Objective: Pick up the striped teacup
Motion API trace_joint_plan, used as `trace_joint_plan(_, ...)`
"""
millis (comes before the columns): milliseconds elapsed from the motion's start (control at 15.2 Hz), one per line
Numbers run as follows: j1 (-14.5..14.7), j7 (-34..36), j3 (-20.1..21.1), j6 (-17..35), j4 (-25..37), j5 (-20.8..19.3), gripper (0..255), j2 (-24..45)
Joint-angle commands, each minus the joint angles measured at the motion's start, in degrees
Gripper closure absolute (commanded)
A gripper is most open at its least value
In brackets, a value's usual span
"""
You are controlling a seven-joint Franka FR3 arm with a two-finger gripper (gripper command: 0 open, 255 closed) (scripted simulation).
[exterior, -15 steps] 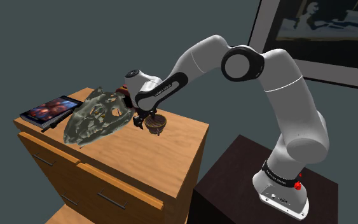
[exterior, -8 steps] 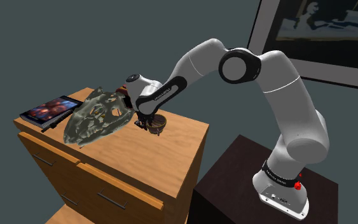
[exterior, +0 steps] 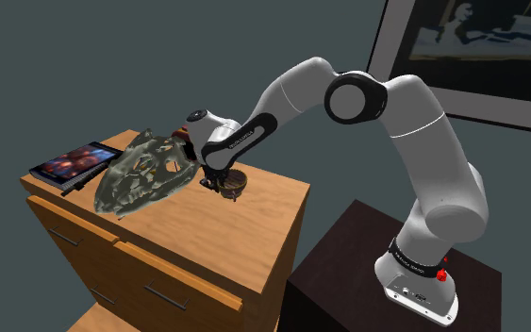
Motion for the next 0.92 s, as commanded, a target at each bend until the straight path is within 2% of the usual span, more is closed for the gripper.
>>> trace_joint_plan(0, -0.07, -0.17, 0.1, -0.46, -0.02, 0.15, 255, -0.45)
trace_joint_plan(858, -0.7, -2.29, 1.35, -6.71, 0.54, 2.03, 255, -6.38)
